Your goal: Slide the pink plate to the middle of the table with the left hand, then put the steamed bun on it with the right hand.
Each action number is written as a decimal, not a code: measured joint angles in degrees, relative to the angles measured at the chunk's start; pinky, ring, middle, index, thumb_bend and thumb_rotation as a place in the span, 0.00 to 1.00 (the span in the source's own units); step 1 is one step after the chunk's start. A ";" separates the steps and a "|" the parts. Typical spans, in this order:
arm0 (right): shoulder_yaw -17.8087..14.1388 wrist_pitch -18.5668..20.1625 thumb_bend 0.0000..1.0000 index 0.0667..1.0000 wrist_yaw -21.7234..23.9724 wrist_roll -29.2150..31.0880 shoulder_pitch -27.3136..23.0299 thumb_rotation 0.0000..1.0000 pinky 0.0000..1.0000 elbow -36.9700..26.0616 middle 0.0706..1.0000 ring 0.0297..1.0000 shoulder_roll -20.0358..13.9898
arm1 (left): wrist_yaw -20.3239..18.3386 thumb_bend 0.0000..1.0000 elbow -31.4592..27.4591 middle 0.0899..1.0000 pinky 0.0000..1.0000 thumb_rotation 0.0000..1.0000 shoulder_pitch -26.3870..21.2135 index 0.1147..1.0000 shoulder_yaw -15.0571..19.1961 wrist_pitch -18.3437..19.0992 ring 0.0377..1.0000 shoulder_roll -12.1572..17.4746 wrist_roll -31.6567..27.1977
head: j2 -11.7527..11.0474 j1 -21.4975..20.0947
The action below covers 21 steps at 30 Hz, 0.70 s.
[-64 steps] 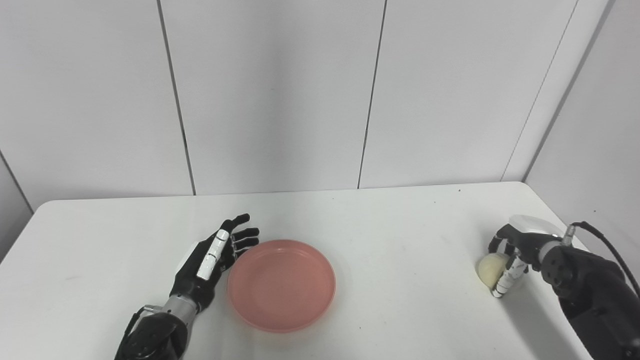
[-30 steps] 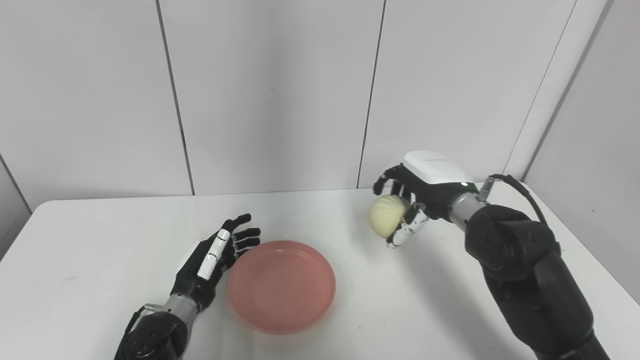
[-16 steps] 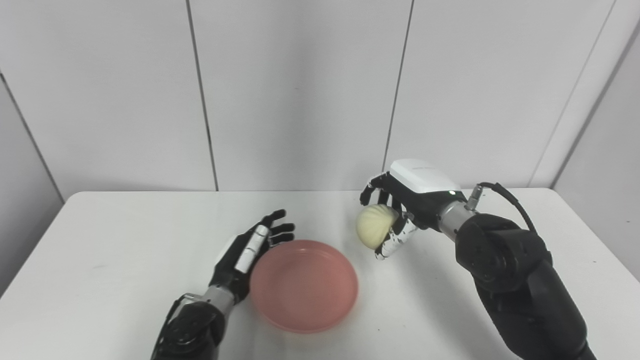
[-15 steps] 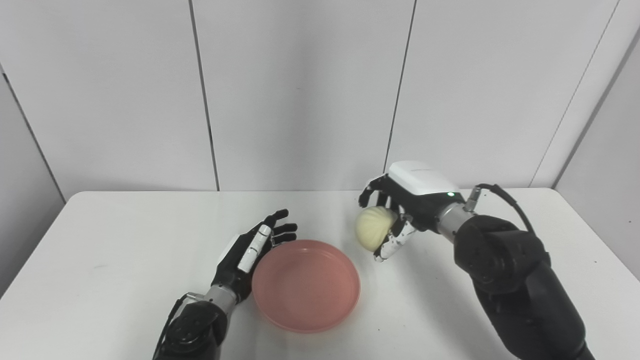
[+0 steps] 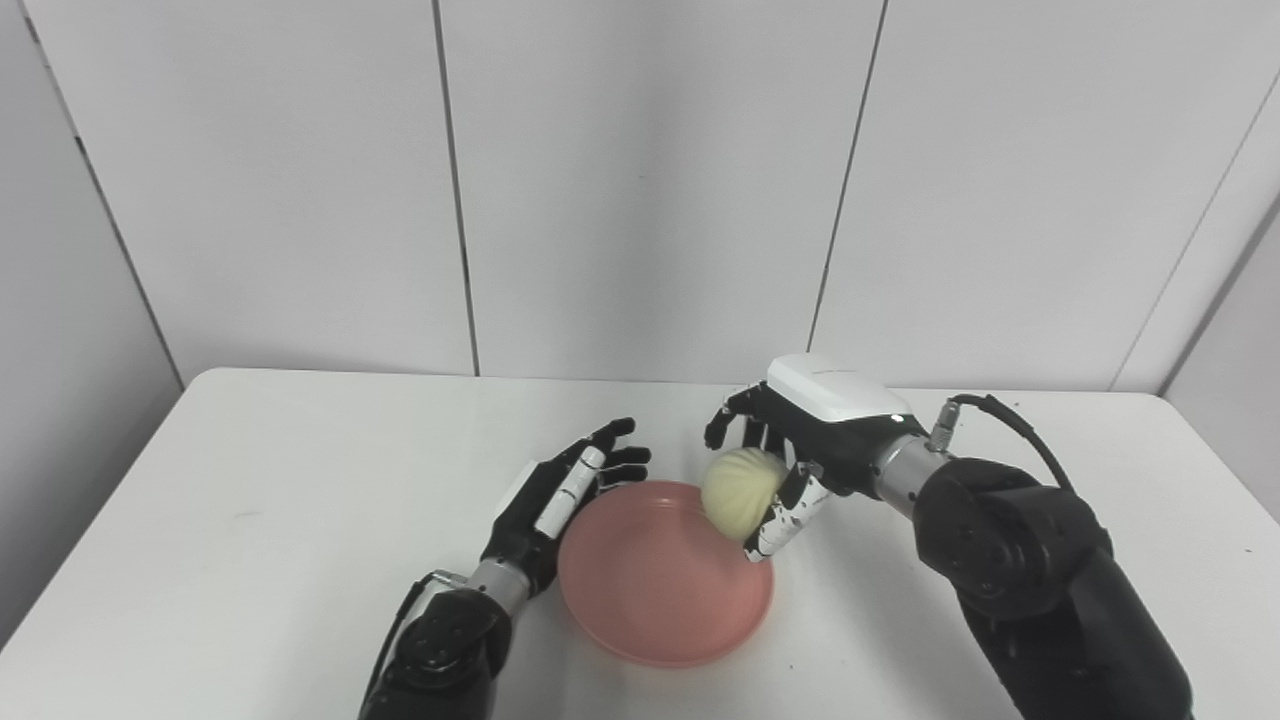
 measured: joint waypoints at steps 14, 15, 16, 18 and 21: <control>2.79 -3.86 0.56 0.61 -5.02 2.43 0.04 0.00 0.36 9.18 0.45 0.45 2.56 | -0.01 0.70 0.62 0.75 0.74 0.83 -0.33 0.79 -0.18 -0.24 0.76 -0.05 0.41 | 0.00 -0.44; 3.01 -4.48 0.56 0.61 -5.70 2.64 0.11 0.00 0.36 10.66 0.45 0.45 2.69 | -0.01 0.70 0.65 0.75 0.74 0.83 -0.36 0.79 -0.18 -0.25 0.76 -0.05 0.41 | -0.09 -0.70; 3.28 -5.04 0.56 0.61 -6.74 2.76 0.22 0.00 0.33 11.95 0.45 0.42 2.85 | -0.01 0.70 0.66 0.74 0.74 0.84 -0.36 0.80 -0.18 -0.26 0.76 -0.05 0.41 | -0.09 -0.70; 3.81 -5.48 0.57 0.61 -7.96 2.83 0.67 0.00 0.30 14.22 0.45 0.37 3.37 | -0.01 0.70 0.67 0.74 0.74 0.84 -0.39 0.79 -0.19 -0.31 0.76 -0.07 0.41 | -0.09 -0.79; 4.49 -6.10 0.56 0.60 -9.97 3.84 1.01 0.00 0.43 18.11 0.45 0.52 4.45 | -0.01 0.70 0.87 0.74 0.73 0.85 -0.48 0.79 -0.24 -0.42 0.76 -0.06 0.72 | 0.00 -0.79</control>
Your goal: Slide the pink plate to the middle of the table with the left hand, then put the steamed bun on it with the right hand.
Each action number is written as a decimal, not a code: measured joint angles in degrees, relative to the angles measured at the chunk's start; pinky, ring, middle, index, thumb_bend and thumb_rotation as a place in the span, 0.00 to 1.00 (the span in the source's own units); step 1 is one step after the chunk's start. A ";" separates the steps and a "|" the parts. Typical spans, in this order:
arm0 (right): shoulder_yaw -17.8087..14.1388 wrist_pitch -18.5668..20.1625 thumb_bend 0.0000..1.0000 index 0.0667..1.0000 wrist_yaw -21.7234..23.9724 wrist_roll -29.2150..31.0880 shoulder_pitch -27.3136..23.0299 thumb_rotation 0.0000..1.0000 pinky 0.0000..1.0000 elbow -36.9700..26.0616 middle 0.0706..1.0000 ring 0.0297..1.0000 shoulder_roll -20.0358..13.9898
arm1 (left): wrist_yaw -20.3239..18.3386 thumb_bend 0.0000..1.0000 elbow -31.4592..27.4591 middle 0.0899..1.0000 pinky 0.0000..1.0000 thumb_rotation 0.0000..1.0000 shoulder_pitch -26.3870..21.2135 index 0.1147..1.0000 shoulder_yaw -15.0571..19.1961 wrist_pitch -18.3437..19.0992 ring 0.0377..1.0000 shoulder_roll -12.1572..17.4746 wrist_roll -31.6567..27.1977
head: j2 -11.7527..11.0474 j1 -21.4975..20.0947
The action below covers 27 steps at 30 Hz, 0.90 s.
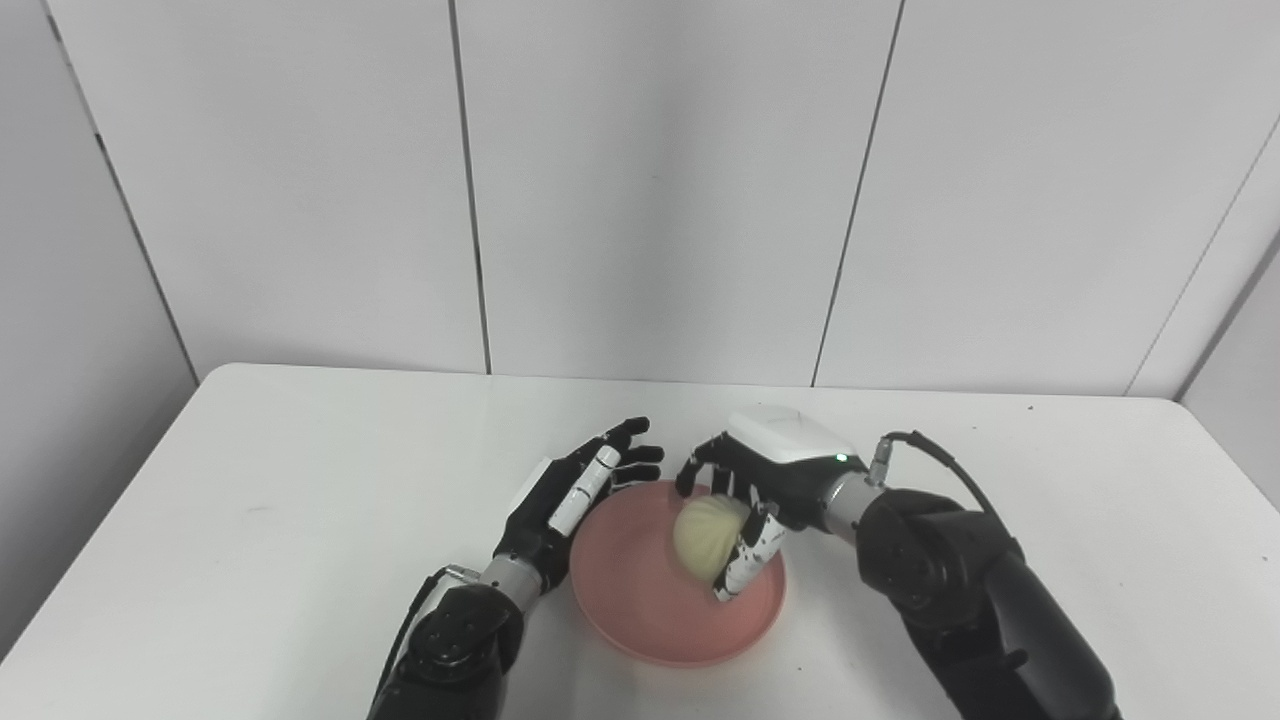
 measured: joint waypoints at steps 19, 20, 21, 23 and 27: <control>4.46 -9.36 0.77 0.66 -11.22 0.85 -0.85 0.00 0.44 9.22 0.64 0.53 1.73 | 0.13 0.66 0.65 0.78 0.71 0.96 -0.34 0.81 -0.59 -0.52 0.75 0.17 0.51 | 0.00 -0.26; 4.51 -9.40 0.80 0.68 -11.30 0.93 -0.85 0.03 0.46 9.21 0.65 0.55 1.73 | 0.13 0.66 0.67 0.78 0.71 0.96 -0.35 0.82 -0.62 -0.53 0.75 0.19 0.51 | 0.00 -0.35; 4.55 -9.42 0.84 0.71 -11.30 1.02 -0.84 0.08 0.47 9.18 0.67 0.58 1.70 | 0.13 0.65 0.69 0.78 0.69 0.97 -0.37 0.83 -0.65 -0.56 0.74 0.21 0.52 | 0.00 -0.35; 4.71 -9.41 0.91 0.73 -11.24 1.06 -0.83 0.17 0.50 9.03 0.70 0.62 1.54 | 0.13 0.65 0.74 0.78 0.66 0.98 -0.41 0.83 -0.80 -0.68 0.73 0.27 0.73 | 0.00 -0.35; 5.96 -9.38 0.99 0.78 -9.13 0.26 -0.63 0.34 0.56 7.54 0.77 0.72 0.78 | 0.12 0.64 0.53 0.76 0.64 0.99 -0.44 0.83 -0.96 -0.66 0.72 0.33 1.36 | 0.00 -0.35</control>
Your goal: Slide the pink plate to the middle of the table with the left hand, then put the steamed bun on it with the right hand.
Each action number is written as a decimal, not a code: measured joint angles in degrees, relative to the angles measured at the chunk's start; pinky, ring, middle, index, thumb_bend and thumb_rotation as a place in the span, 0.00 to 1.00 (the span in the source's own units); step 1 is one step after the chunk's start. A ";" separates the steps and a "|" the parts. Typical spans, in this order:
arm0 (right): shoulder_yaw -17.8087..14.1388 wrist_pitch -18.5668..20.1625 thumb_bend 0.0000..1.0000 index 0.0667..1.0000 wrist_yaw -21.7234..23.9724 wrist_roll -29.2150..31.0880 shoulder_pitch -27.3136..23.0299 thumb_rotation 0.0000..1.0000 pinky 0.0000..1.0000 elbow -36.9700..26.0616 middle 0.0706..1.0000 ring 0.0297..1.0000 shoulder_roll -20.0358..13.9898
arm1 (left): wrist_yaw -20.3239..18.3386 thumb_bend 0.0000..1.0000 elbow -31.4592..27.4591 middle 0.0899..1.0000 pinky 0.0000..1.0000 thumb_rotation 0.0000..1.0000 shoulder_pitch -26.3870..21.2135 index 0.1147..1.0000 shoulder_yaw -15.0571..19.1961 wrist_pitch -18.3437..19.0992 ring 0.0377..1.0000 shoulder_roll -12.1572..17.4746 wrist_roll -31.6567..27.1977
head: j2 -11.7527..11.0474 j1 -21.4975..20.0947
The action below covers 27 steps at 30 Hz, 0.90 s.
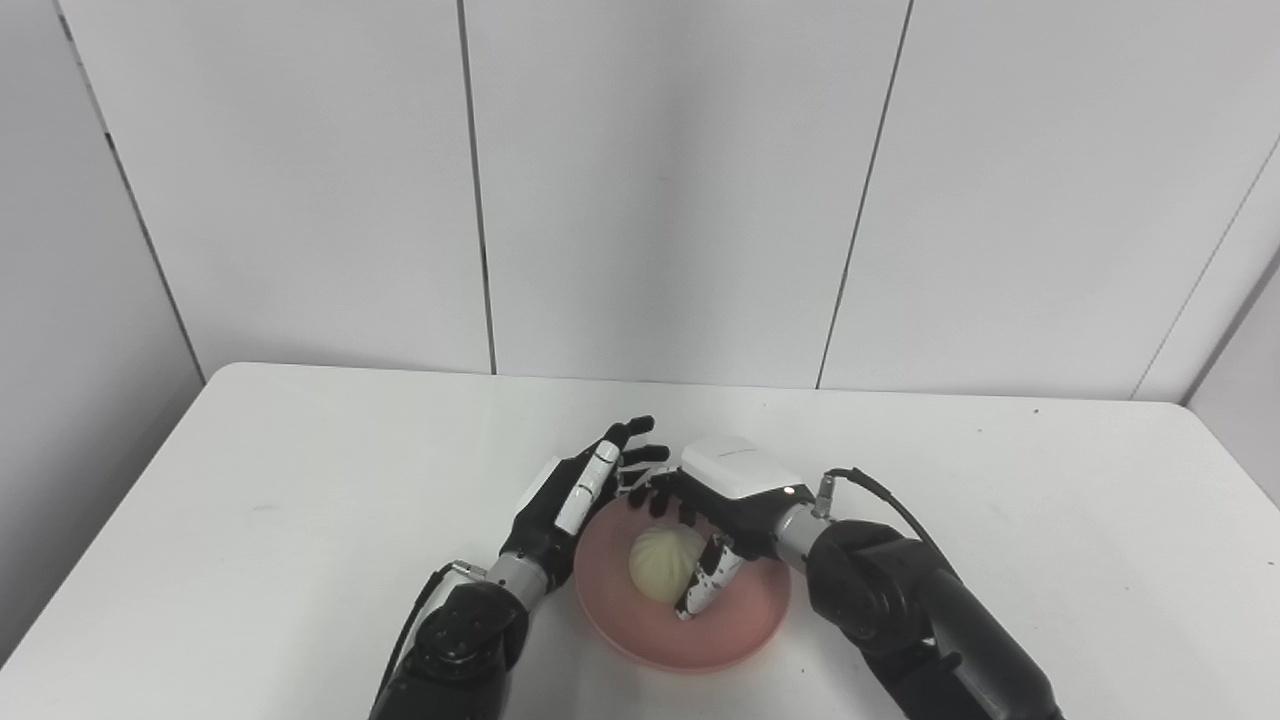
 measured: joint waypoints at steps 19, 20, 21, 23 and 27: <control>-11.34 -4.01 0.85 0.79 -7.04 6.45 10.09 0.80 0.67 -9.97 0.82 0.79 -1.59 | 3.70 0.63 -2.48 0.76 0.76 0.95 2.00 0.77 1.14 -1.17 0.79 -0.75 0.40 | 0.35 -1.49; -12.89 -5.20 0.81 0.78 -10.29 7.18 11.64 0.83 0.65 -9.92 0.81 0.77 -0.89 | 4.19 0.63 -2.60 0.77 0.77 0.95 2.28 0.77 1.28 -1.54 0.79 -0.82 0.40 | 0.35 -1.49; -14.45 -6.61 0.78 0.77 -13.46 7.97 13.10 0.85 0.63 -9.80 0.79 0.75 -0.03 | 4.57 0.63 -2.88 0.78 0.78 0.95 2.56 0.78 1.38 -1.81 0.80 -0.94 0.40 | 0.35 -1.58; -17.07 -10.24 0.75 0.76 -19.59 9.81 14.90 0.91 0.62 -8.17 0.77 0.73 2.03 | 5.11 0.63 -3.63 0.79 0.79 0.95 3.16 0.78 1.59 -1.93 0.81 -0.97 0.40 | 0.44 -1.84; -22.29 -16.79 0.75 0.76 -29.49 15.59 15.86 0.94 0.65 -3.65 0.75 0.72 5.91 | 6.56 0.61 -4.97 0.80 0.80 0.93 4.30 0.79 1.94 -2.25 0.82 -1.20 0.41 | 0.53 -2.90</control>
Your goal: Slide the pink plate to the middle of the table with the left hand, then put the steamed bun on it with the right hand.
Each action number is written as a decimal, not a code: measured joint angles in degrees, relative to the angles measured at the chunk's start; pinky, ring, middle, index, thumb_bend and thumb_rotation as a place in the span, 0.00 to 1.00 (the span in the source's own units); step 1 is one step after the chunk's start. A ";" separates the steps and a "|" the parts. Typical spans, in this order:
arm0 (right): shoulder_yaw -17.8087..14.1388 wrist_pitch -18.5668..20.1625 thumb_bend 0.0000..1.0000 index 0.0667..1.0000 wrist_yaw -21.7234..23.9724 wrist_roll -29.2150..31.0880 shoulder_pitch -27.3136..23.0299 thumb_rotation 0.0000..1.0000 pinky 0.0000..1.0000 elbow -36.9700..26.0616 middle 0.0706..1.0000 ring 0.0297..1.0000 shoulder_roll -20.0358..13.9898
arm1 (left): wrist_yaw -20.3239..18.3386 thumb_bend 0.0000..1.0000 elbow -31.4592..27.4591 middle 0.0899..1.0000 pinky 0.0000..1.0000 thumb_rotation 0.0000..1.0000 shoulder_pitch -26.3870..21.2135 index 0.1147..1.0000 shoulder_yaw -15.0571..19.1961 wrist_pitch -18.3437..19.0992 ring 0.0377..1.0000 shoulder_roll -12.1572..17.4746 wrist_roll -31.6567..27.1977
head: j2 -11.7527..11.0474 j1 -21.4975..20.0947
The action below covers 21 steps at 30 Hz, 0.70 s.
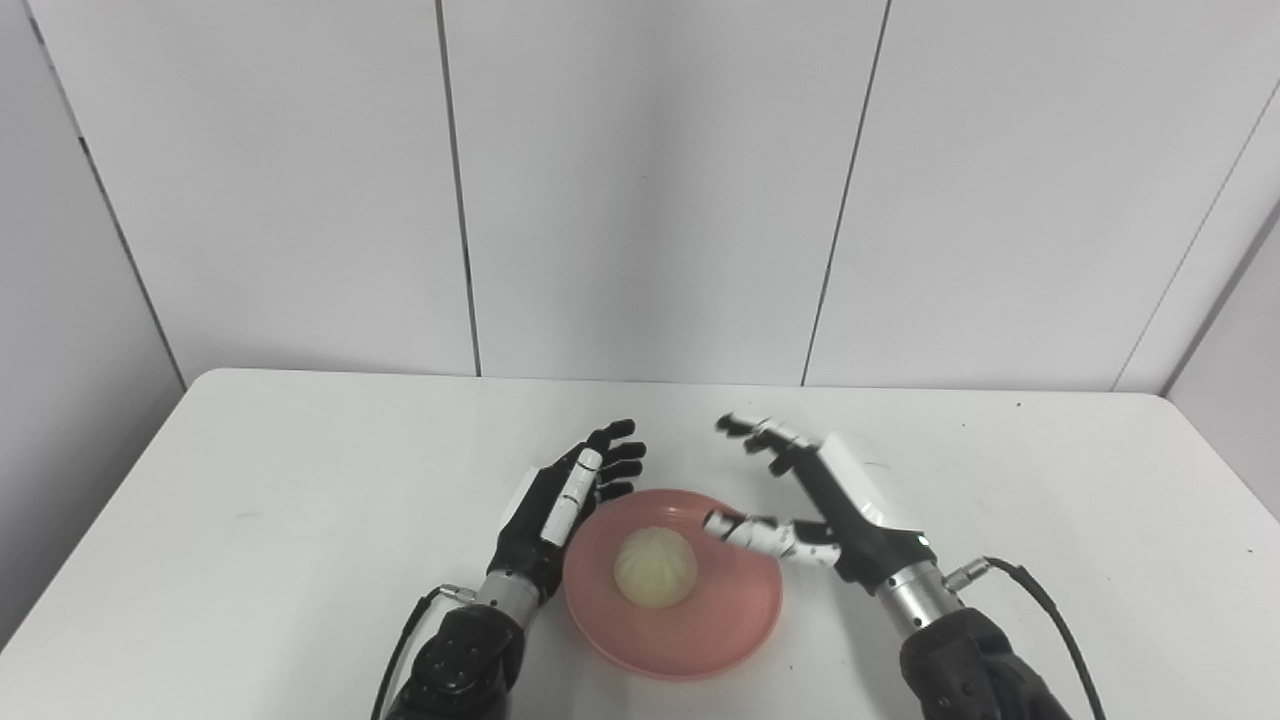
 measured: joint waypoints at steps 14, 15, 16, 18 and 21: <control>-11.87 0.06 0.80 0.83 -0.99 31.92 1.61 0.97 0.75 13.84 0.81 0.79 10.08 | 6.86 0.63 -5.50 1.00 1.00 0.94 3.77 1.00 2.00 -0.40 1.00 -0.27 3.37 | 0.62 -2.55; -12.06 0.38 0.81 0.83 -1.34 32.41 1.62 0.99 0.75 14.17 0.82 0.79 10.54 | 6.93 0.65 -5.92 1.00 1.00 0.94 3.87 1.00 2.07 -0.13 1.00 -0.31 3.32 | 0.79 -2.55; -12.20 0.83 0.82 0.83 -1.56 32.80 1.56 0.99 0.75 14.21 0.82 0.80 10.79 | 6.92 0.67 -6.90 1.00 1.00 0.94 4.18 1.00 2.17 0.74 1.00 -0.36 3.20 | 0.88 -2.64; -12.18 1.03 0.83 0.84 -1.59 33.08 1.55 1.00 0.77 14.27 0.83 0.81 10.96 | 6.91 0.71 -9.20 1.00 1.00 0.93 4.78 1.00 2.48 2.61 1.00 -0.92 2.56 | 1.23 -2.64; -11.82 1.99 0.82 0.84 -1.60 33.09 1.55 1.00 0.78 14.23 0.84 0.82 11.05 | 6.91 0.74 -13.28 1.00 1.00 0.92 5.68 1.00 3.27 6.64 1.00 -2.59 0.64 | 1.93 -2.82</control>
